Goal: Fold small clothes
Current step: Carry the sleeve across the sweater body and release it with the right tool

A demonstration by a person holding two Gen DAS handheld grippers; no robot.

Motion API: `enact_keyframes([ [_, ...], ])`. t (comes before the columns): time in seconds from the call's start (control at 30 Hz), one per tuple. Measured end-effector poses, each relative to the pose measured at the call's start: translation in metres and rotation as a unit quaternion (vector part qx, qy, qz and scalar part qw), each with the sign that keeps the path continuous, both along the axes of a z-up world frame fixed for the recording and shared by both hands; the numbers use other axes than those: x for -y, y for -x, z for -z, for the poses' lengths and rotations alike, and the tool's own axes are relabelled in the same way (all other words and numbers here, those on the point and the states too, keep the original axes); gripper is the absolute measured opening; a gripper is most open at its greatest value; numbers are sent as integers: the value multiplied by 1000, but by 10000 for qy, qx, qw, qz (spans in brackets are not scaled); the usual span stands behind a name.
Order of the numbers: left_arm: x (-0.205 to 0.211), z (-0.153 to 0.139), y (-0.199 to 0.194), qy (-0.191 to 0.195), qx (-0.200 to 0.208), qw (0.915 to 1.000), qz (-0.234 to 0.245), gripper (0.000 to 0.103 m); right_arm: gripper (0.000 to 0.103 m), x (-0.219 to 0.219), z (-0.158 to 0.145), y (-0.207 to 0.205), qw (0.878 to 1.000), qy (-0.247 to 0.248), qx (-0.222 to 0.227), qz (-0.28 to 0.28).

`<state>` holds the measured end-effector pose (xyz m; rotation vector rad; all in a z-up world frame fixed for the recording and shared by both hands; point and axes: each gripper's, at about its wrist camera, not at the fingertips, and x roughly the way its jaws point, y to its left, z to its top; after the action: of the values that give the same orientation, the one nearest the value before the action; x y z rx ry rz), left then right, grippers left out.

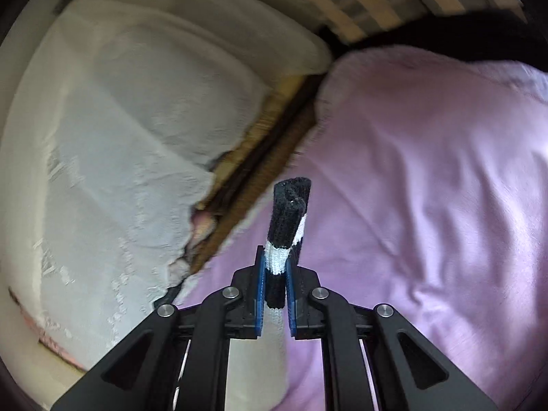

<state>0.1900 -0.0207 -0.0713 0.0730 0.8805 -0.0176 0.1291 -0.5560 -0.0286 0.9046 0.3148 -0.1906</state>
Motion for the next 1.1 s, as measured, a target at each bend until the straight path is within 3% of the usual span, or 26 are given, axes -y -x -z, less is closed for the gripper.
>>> enact_keyframes([
  [0.07,-24,1,0,-247,16,9995,-183,99,11,-20,-19,2,9993,215,186,-233],
  [0.13,-50,6,-3,-225,-86,9990,-373,99,11,-44,-34,3,9975,454,280,-459],
  [0.27,-87,24,-13,694,-412,9950,-588,99,11,-76,-55,3,9948,690,392,-639],
  [0.33,-80,22,-9,499,-290,9968,-553,99,11,-72,-59,10,9950,896,292,-326],
  [0.43,-62,21,-4,22,-156,9990,-409,99,11,-49,-53,34,9924,1086,-18,575],
  [0.57,-61,21,-3,-51,-135,9991,-390,99,11,-3,-32,61,9905,668,-314,1164],
  [0.67,-63,23,-6,49,-191,9989,-416,99,11,-2,-17,54,9926,495,-546,967],
  [0.8,-61,23,-5,-11,-174,9989,-429,99,11,-29,-16,36,9934,774,-606,589],
  [1.0,-61,24,-7,15,-192,9987,-465,99,11,-117,-49,7,9849,1669,-331,-334],
  [1.1,-62,24,-7,74,-202,9986,-476,99,11,-167,-69,-18,9784,1877,-198,-845],
])
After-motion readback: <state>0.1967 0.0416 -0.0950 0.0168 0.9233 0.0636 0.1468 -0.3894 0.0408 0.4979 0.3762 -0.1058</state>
